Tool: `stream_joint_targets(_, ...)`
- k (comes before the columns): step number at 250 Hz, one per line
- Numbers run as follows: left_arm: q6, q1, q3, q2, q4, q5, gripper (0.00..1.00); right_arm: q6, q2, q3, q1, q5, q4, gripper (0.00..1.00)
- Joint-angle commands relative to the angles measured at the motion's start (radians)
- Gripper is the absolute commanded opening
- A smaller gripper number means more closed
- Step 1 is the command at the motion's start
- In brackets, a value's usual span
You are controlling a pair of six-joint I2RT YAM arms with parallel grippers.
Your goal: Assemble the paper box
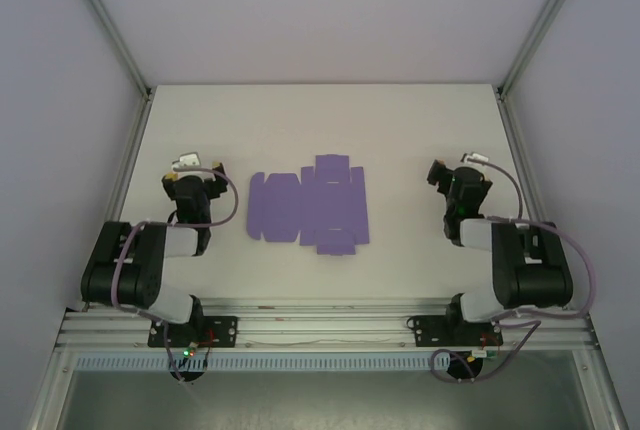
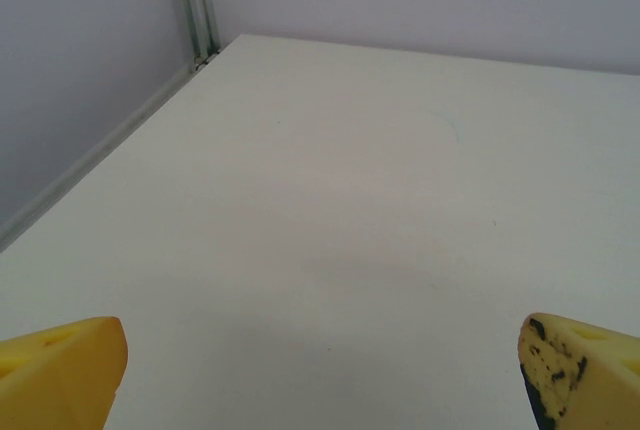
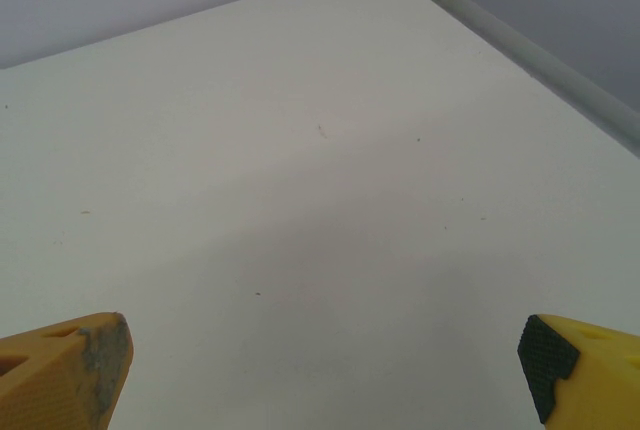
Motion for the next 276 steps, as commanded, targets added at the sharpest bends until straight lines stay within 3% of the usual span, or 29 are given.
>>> stream_joint_targets(1, -0.060, -0.006, 0.115, -0.128, -0.310, -0.024, 1.00, 0.023, -0.129, 0.056, 0.000, 0.030, -0.154, 1.00)
stream_joint_targets(14, -0.125, -0.006, 0.157, -0.175, -0.428, 0.024, 1.00, 0.048, -0.194, 0.064, 0.006, 0.029, -0.203, 1.00)
stream_joint_targets(48, -0.286, -0.017, 0.242, -0.222, -0.660, 0.302, 1.00, 0.137, -0.304, 0.162, 0.084, 0.018, -0.482, 0.98)
stream_joint_targets(83, -0.363, -0.079, 0.290, -0.185, -0.788, 0.460, 1.00, 0.269, -0.297, 0.274, 0.228, -0.106, -0.740, 0.85)
stream_joint_targets(121, -0.374, -0.121, 0.365, -0.099, -0.964, 0.549, 1.00, 0.404, -0.186, 0.315, 0.392, -0.254, -0.763, 0.66)
stream_joint_targets(140, -0.382, -0.121, 0.358, -0.067, -0.964, 0.609, 1.00, 0.455, -0.100, 0.340, 0.450, -0.299, -0.749, 0.59)
stream_joint_targets(193, -0.369, -0.121, 0.352, 0.029, -0.951, 0.646, 1.00, 0.485, 0.180, 0.445, 0.526, -0.417, -0.746, 0.32)
stream_joint_targets(238, -0.357, -0.121, 0.362, 0.133, -0.885, 0.773, 0.94, 0.550, 0.311, 0.459, 0.525, -0.356, -0.753, 0.31)
stream_joint_targets(276, -0.362, -0.121, 0.372, 0.195, -0.794, 0.932, 0.82, 0.580, 0.375, 0.454, 0.523, -0.339, -0.736, 0.30)
